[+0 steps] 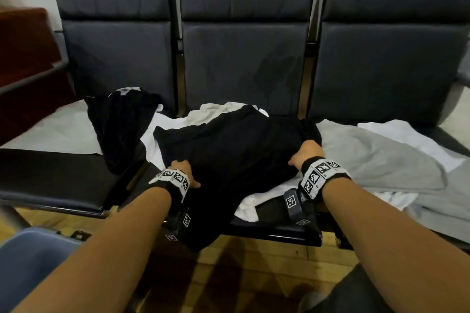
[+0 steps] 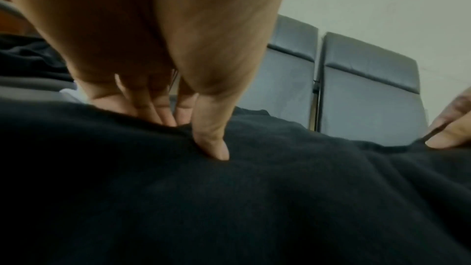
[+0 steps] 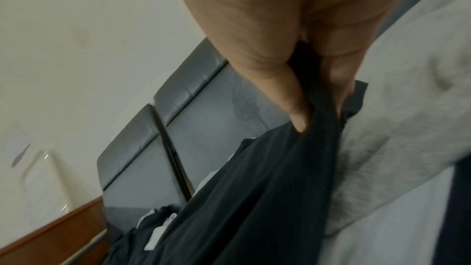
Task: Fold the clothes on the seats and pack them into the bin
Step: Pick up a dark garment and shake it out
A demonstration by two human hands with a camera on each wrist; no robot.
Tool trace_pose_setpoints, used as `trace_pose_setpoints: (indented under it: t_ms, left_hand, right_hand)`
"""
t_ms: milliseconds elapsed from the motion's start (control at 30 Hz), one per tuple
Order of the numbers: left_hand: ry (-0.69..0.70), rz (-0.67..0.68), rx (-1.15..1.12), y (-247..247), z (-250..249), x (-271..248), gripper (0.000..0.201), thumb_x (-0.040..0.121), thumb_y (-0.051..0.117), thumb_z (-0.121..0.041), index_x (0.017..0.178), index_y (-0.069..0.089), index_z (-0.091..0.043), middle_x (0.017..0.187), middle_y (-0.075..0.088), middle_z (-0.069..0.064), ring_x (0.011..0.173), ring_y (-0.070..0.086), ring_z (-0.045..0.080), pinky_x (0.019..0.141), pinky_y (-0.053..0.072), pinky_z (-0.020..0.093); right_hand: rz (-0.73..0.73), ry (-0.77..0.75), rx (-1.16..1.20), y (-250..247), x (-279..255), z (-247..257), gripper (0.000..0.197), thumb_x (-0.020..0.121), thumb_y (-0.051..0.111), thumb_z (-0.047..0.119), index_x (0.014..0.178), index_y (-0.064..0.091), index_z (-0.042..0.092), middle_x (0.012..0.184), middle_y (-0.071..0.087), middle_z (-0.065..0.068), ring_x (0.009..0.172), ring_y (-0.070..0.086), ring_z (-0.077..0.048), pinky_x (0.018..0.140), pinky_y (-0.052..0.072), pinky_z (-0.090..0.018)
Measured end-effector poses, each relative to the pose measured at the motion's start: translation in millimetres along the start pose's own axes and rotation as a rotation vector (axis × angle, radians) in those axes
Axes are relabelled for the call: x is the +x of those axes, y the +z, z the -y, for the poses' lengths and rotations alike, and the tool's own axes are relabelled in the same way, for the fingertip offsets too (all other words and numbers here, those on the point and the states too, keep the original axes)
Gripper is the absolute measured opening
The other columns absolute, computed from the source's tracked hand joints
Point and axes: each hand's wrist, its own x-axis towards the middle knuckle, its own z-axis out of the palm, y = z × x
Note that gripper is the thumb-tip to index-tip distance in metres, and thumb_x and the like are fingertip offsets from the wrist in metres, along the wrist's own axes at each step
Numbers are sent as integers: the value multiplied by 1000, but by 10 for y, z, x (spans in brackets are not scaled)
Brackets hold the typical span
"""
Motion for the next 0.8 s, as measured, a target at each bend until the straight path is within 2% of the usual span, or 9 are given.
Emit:
trace_pose_setpoints:
  t_ms: [167,233,300,367,433,533,633,733,800]
  left_hand:
    - [119,62,153,-107,-128,-113,43,91,62,-34,124,59,-7,128,59,10,118,57,26,98,46,33]
    - [163,73,129,-200,-164,-230,39,93,60,-29,123,59,-4,126,61,11,116,58,27,99,46,34]
    - [231,84,99,-286,-172,-345,31,93,59,-24,114,62,-2,115,66,13,103,64,27,93,49,35]
    - [314,135,70,-332,-153,-422,17,91,61,-22,95,64,-6,93,70,15,79,64,23,80,52,33]
    - [382,282,-44,-329,-136,-493,14,87,67,-22,76,60,-16,73,65,8,65,57,16,68,50,27]
    - [431,519,-191,-278,-220,-635,16,83,73,-25,76,60,-18,68,62,-1,68,61,11,69,51,23]
    - [467,354,-139,-249,-316,-527,25,87,67,-38,86,64,-13,74,68,-4,70,65,10,75,52,25]
    - [427,83,-178,-315,-402,-202,25,90,61,-35,74,60,-17,72,67,-3,67,63,12,78,51,26]
    - [361,-1,-220,-384,-442,17,24,89,61,-32,69,58,-20,64,63,-5,65,60,12,71,48,25]
  right_hand:
    - [60,37,103,-9,84,-145,28,85,73,23,102,66,2,106,67,-16,103,64,-34,84,54,-35]
    - [20,16,348,0,134,-164,11,89,67,22,87,64,11,100,67,-15,95,66,-37,82,58,-45]
    - [8,39,620,18,205,-165,13,88,65,18,77,58,18,92,62,-11,91,66,-40,76,58,-55]
    - [-63,17,765,0,219,-99,17,86,67,17,74,57,25,87,62,-6,92,66,-36,77,58,-56]
    - [-102,-41,849,-62,133,16,23,83,67,9,76,59,28,90,65,-5,92,67,-34,81,57,-53]
    - [-63,-109,947,-97,35,117,34,76,62,-5,77,63,29,91,66,-8,95,67,-37,84,56,-56]
    - [13,-92,985,-73,13,127,33,75,57,-7,80,66,24,94,67,-13,97,66,-39,86,54,-56]
    - [95,-50,954,-18,40,68,21,78,60,-3,91,69,11,98,68,-21,101,66,-41,89,55,-53]
    - [92,-51,886,57,109,2,14,71,69,5,84,70,12,93,70,-19,97,67,-41,89,55,-52]
